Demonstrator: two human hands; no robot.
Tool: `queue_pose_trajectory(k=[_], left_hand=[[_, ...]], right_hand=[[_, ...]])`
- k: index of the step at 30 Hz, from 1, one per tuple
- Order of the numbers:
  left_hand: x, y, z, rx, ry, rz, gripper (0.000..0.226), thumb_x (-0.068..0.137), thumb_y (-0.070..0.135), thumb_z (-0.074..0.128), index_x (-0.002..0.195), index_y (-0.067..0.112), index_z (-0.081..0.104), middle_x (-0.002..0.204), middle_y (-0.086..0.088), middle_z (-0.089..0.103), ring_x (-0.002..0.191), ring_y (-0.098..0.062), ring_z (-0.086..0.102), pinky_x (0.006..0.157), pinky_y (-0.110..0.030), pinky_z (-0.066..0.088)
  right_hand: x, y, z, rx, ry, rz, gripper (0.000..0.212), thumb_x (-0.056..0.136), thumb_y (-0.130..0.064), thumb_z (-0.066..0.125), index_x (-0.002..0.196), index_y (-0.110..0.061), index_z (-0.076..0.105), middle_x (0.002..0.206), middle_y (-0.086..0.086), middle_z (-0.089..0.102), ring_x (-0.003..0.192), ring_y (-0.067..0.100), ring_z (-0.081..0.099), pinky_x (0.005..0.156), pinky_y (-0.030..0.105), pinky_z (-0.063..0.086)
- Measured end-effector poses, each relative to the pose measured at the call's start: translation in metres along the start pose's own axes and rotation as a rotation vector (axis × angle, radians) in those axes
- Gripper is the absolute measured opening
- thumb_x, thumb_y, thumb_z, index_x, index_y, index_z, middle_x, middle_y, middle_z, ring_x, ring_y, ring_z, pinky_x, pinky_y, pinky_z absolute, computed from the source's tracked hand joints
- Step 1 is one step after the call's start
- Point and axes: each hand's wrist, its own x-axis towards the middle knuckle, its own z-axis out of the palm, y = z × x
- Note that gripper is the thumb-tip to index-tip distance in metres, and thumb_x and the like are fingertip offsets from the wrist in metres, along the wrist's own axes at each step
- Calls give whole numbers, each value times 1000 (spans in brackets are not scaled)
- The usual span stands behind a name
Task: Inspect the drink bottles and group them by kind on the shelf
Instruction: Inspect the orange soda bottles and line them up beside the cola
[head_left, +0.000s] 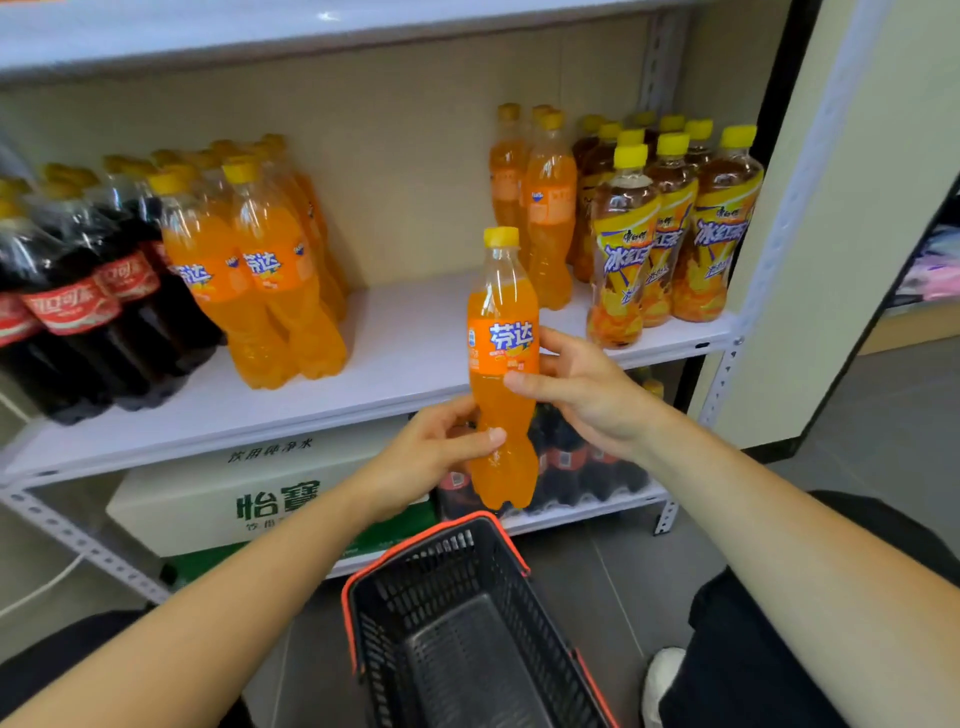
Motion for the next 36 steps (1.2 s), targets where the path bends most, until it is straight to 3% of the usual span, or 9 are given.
queue_pose_trajectory(k=[4,8,11,17,23,27,29,33,36], left_hand=[[-6,-14,-6,-39,120,23,45,85,24,76,128,19,64,121,-6,73,112,-24,70,89,-30,58],[-7,-9,-26,-86,281,109,44,81,27,65,124,16,66,120,-6,74,116,-24,68,96,-39,56],[-6,1,-32,-124,316,154,44,83,34,68,125,21,64,117,-4,74,110,-22,71,86,-36,57],[-7,7,-29,-176,396,135,43,83,36,76,119,15,65,106,-9,76,95,-23,75,69,-31,60],[-11,10,-40,-101,468,123,49,72,43,82,108,13,70,104,-15,75,85,-21,76,61,-32,61],[-14,9,-52,-135,477,116,39,79,41,78,107,16,71,98,-5,77,84,-19,75,62,-28,58],[-13,10,-57,-207,465,120,28,80,38,74,102,21,73,95,-3,76,83,-19,73,64,-31,58],[-11,11,-60,-306,446,139,12,81,31,71,91,25,73,87,3,74,78,-14,71,63,-28,57],[-10,11,-58,-197,469,143,27,77,35,76,102,25,72,100,0,74,86,-10,73,69,-23,58]], right_hand=[[0,7,6,23,24,8,66,73,-16,87,133,-14,59,117,12,75,110,28,72,89,39,59],[1,15,14,1,87,13,68,68,-22,86,131,-13,62,116,11,75,106,26,72,82,37,59],[0,21,21,-58,106,25,60,69,-32,92,123,-17,68,113,8,77,106,27,73,86,42,60],[-5,35,44,-192,131,6,65,52,-45,94,109,-24,72,102,0,79,96,20,75,81,37,63],[-8,40,57,-160,30,78,61,69,-34,86,124,-21,62,113,0,76,105,15,73,85,32,59],[-10,42,56,-113,-166,295,54,84,-47,64,131,-21,60,120,2,75,111,21,71,94,41,57],[-12,44,57,-71,-231,370,51,87,-50,57,123,-15,65,110,9,77,101,26,73,87,40,60],[-13,46,61,-101,-115,290,40,89,-53,66,105,-17,71,90,9,77,81,24,73,73,37,61],[-14,46,62,-240,-29,171,35,83,-58,68,96,-26,75,86,0,77,79,18,74,69,33,58]])
